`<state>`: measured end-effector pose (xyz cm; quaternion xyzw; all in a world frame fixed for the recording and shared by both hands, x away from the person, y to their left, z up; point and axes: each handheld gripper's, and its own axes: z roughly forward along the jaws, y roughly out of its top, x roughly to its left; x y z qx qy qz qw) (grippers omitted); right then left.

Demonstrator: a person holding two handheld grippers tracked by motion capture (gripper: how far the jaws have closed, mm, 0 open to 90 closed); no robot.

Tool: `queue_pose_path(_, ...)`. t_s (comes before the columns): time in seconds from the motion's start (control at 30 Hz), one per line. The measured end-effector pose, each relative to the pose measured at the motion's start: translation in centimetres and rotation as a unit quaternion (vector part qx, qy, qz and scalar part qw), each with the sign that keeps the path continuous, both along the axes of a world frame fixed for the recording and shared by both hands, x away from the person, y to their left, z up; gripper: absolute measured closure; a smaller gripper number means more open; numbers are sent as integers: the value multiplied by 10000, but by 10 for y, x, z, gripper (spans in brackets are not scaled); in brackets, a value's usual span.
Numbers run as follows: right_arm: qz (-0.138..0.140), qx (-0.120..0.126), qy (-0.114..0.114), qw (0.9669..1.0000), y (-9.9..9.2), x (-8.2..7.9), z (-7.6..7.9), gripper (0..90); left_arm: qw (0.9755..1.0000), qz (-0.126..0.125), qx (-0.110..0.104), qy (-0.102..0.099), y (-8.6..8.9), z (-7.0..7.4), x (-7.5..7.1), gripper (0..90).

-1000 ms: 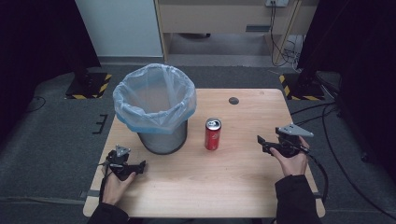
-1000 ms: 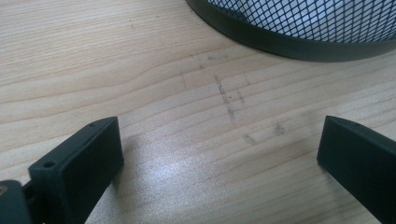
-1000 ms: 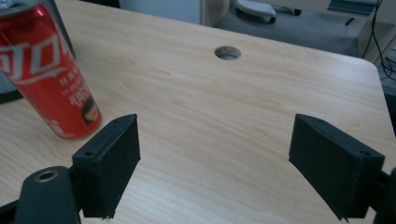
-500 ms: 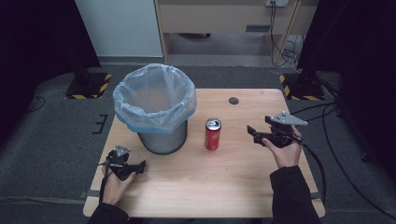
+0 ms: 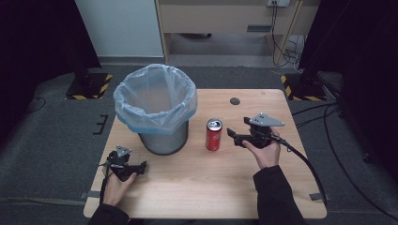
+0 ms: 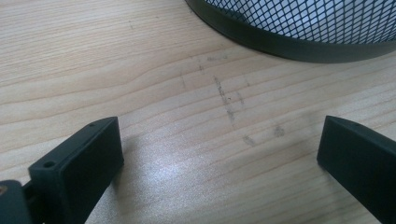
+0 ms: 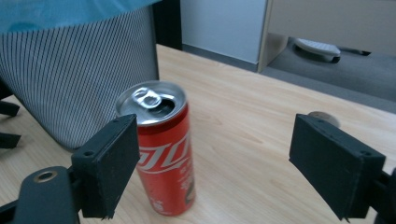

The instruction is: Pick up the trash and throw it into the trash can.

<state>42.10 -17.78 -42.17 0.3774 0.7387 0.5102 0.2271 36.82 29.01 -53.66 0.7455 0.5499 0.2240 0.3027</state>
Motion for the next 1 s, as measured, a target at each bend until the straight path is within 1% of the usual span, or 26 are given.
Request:
queue_pose_path(0.1,82,-60,65,9999,9,1,-10,156,10000,0,0,-1,0,0,0,0)
queue_pose_path(0.27,275,47,127,9995,23,2,-24,163,10000,0,-1,0,0,0,0,0)
queue_pose_path(0.33,329,18,144,9994,27,2,-28,162,10000,-1,0,0,0,0,0,0)
queue_pose_path(0.5,274,-74,182,9994,33,4,-38,167,10000,0,-1,0,0,0,0,0)
queue_pose_path(0.53,274,-74,182,9994,33,4,-38,167,10000,1,0,1,0,0,0,0)
queue_pose_path(0.67,320,32,220,9992,37,6,-41,163,10000,2,-1,0,0,0,0,0)
queue_pose_path(0.77,382,131,200,9990,39,7,-44,163,10000,5,-3,-1,0,0,0,0)
queue_pose_path(0.87,457,336,236,9981,41,8,-45,160,10000,8,-4,-2,0,0,0,0)
queue_pose_path(0.9,473,358,228,9980,42,8,-45,157,10000,7,-4,-1,0,0,0,0)
queue_pose_path(1.0,463,298,267,9981,44,9,-47,152,10000,8,-3,0,0,0,1,0)
